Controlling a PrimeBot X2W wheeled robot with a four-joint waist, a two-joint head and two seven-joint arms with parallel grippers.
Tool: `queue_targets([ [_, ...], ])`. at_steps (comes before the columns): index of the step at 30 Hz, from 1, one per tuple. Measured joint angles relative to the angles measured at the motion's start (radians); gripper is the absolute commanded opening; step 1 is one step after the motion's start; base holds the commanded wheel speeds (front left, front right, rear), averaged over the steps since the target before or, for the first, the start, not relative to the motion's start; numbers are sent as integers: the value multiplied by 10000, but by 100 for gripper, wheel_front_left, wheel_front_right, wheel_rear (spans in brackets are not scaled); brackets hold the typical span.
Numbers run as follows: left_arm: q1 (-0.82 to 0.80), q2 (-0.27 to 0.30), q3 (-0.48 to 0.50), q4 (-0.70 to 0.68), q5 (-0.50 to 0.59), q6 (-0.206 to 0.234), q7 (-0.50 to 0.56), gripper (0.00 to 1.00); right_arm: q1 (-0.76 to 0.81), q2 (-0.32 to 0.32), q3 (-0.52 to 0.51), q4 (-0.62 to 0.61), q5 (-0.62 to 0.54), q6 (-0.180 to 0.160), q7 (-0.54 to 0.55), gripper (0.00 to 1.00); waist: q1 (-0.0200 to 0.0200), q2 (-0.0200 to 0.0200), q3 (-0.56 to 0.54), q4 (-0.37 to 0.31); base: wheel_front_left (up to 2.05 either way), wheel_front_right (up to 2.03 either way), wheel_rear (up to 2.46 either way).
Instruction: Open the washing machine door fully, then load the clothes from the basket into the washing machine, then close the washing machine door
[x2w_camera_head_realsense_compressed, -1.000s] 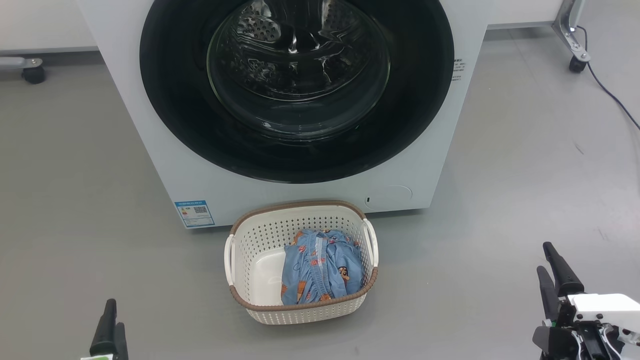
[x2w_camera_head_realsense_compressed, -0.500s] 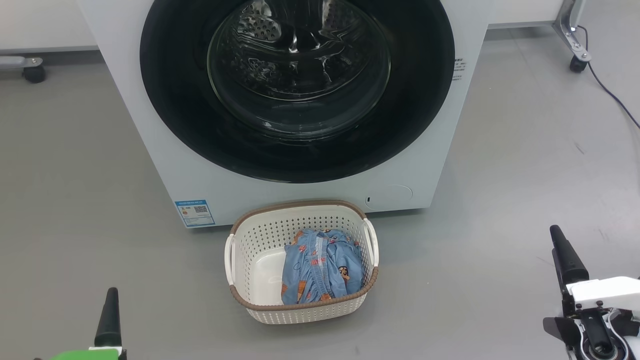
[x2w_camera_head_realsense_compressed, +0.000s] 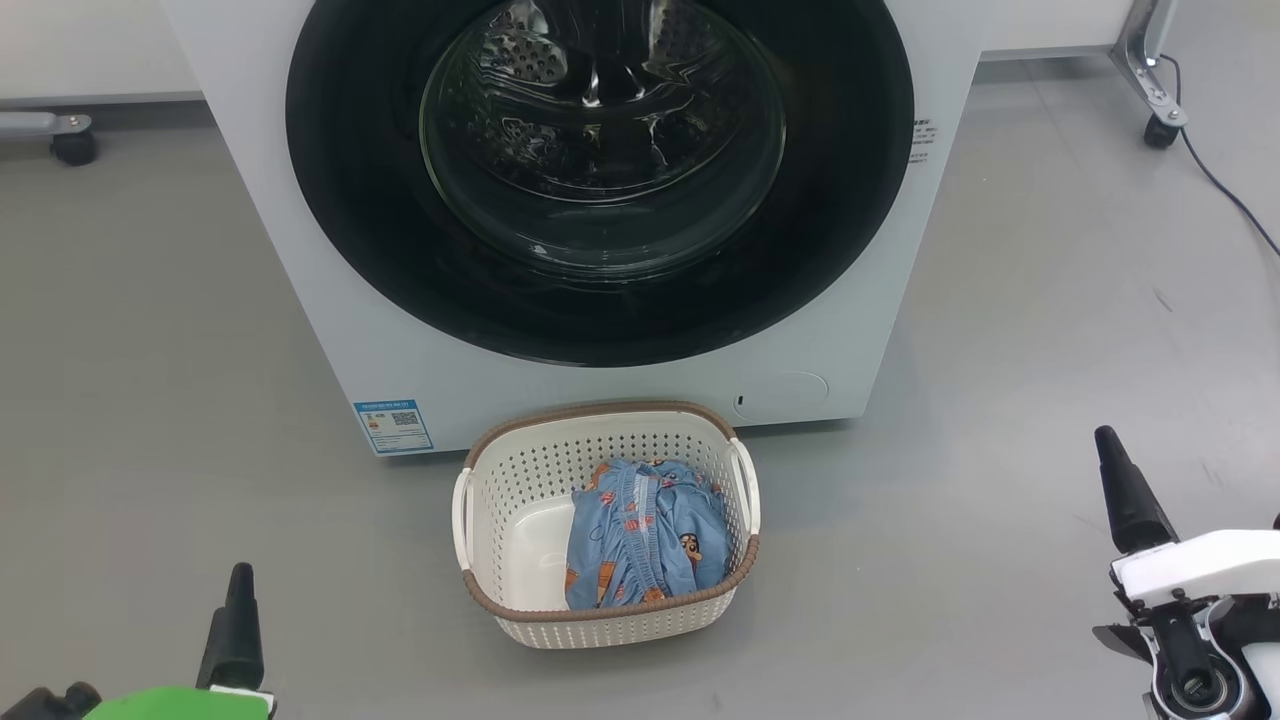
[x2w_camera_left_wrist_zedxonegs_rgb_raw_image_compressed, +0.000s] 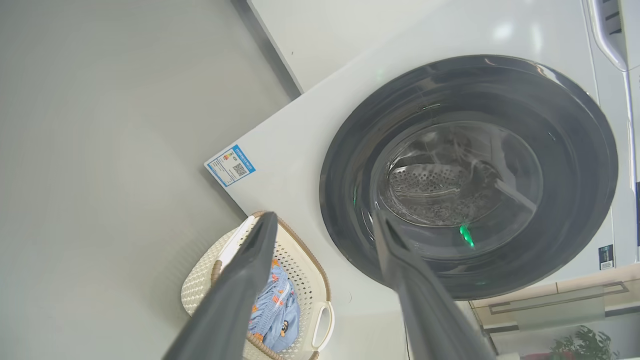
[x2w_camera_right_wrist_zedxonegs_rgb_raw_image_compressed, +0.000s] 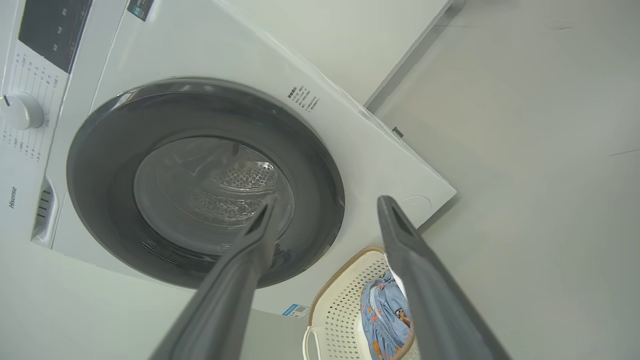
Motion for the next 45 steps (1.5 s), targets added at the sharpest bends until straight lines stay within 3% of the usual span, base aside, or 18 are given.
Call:
queue_targets([
  [17,-107,458,-593,-63,3110,17,-508,100,-220,-606,832,98,-2347,-15,-573,100,-1,1,-70,33,0,0,0],
  [31,-109,732,-1095,-96,5559,491,-955,100,-457,-1099,1565,280,-4289,-184,-1032,100,0,0,-142,59,0,0,0],
  [45,-111,794,-1421,-100,7440,675,-1390,100,-669,-1480,2188,508,-5952,-270,-1475,100,0,0,-177,122,0,0,0],
])
